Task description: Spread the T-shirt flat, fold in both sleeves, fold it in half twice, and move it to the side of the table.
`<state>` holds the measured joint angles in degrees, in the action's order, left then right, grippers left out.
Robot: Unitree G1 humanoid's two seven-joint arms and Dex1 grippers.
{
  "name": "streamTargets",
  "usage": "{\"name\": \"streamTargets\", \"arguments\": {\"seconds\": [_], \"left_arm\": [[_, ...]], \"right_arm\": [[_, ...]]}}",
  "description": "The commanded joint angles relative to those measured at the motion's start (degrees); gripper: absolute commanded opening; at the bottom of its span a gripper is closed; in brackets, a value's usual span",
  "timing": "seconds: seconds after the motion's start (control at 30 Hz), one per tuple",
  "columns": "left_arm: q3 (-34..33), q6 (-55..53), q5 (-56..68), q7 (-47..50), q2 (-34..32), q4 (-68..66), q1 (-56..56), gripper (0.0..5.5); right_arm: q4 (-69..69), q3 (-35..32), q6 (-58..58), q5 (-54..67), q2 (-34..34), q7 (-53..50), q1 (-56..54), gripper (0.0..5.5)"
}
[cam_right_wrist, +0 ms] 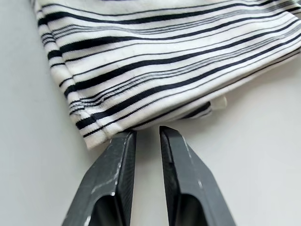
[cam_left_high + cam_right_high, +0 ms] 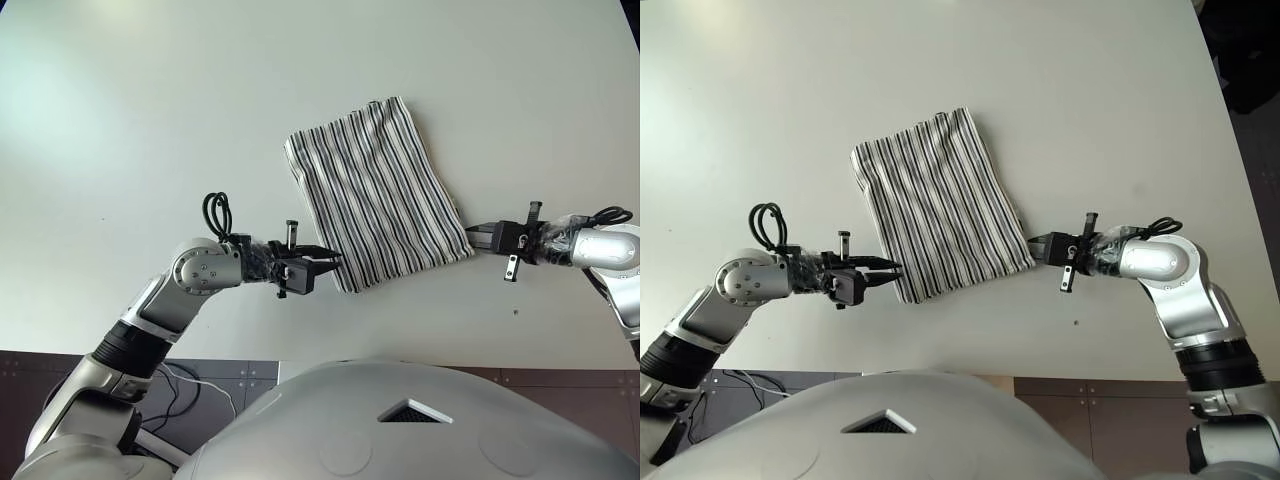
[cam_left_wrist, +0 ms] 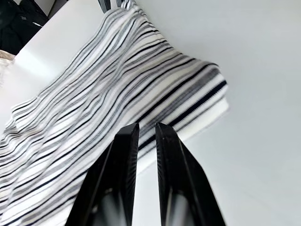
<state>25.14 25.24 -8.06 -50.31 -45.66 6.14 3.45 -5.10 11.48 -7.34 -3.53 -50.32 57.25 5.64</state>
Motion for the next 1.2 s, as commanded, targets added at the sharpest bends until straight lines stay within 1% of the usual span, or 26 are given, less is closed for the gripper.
{"name": "streamTargets", "arguments": {"seconds": [0.03, 0.3, 0.37, 0.43, 0.5, 0.57, 0.63, 0.67, 0.77, 0.9, 1.2], "left_arm": [[0.01, 5.0, -4.55, -0.79, -3.62, -4.28, 0.56, 0.63], [-3.38, 18.04, -7.51, -0.07, -8.93, -16.35, -4.86, 0.63], [-4.18, 19.58, -6.0, -0.16, -9.28, -17.36, -5.81, 0.63], [-5.24, 22.19, -3.58, 0.3, -10.1, -15.99, -4.69, 0.63], [-6.4, 23.92, -1.33, 1.28, -11.09, -12.73, -1.37, 0.63], [-7.23, 25.35, -1.09, 2.68, -11.22, -10.44, 1.99, 0.94], [-7.69, 26.67, -2.48, 4.32, -10.56, -9.11, 4.93, 1.36], [-8.03, 27.57, -4.11, 5.39, -10.1, -8.95, 6.0, 1.47], [-8.63, 29.14, -7.53, 7.95, -9.34, -8.91, 7.93, 2.04], [-8.17, 30.31, -10.93, 10.29, -8.36, -9.55, 8.17, 2.04], [-6.36, 28.8, -17.97, 15.2, -2.84, -9.54, 6.6, 2.04]], "right_arm": [[-6.37, 0.85, 3.22, 3.79, -0.83, 3.19, 4.14, 0.9], [-17.0, -1.04, 9.94, 9.72, -1.93, 4.81, 9.91, 0.9], [-18.99, -1.8, 11.28, 10.2, -1.94, 4.08, 11.23, 0.9], [-19.66, -4.56, 12.23, 10.82, -2.54, 2.92, 12.9, 0.9], [-19.54, -8.81, 12.57, 12.01, -3.63, 2.51, 15.38, 0.9], [-18.99, -12.74, 12.83, 12.52, -4.22, 2.14, 17.85, 0.95], [-18.21, -15.22, 12.9, 13.35, -4.16, 2.12, 18.87, 1.33], [-17.72, -15.83, 13.01, 13.74, -4.05, 2.17, 18.74, 1.47], [-16.48, -16.45, 13.18, 13.82, -3.52, 1.92, 17.68, 2.13], [-16.01, -16.38, 13.33, 14.16, -3.01, 1.65, 17.17, 2.13], [-15.8, -14.72, 14.07, 14.69, -2.62, 2.05, 14.39, 2.13]]}}
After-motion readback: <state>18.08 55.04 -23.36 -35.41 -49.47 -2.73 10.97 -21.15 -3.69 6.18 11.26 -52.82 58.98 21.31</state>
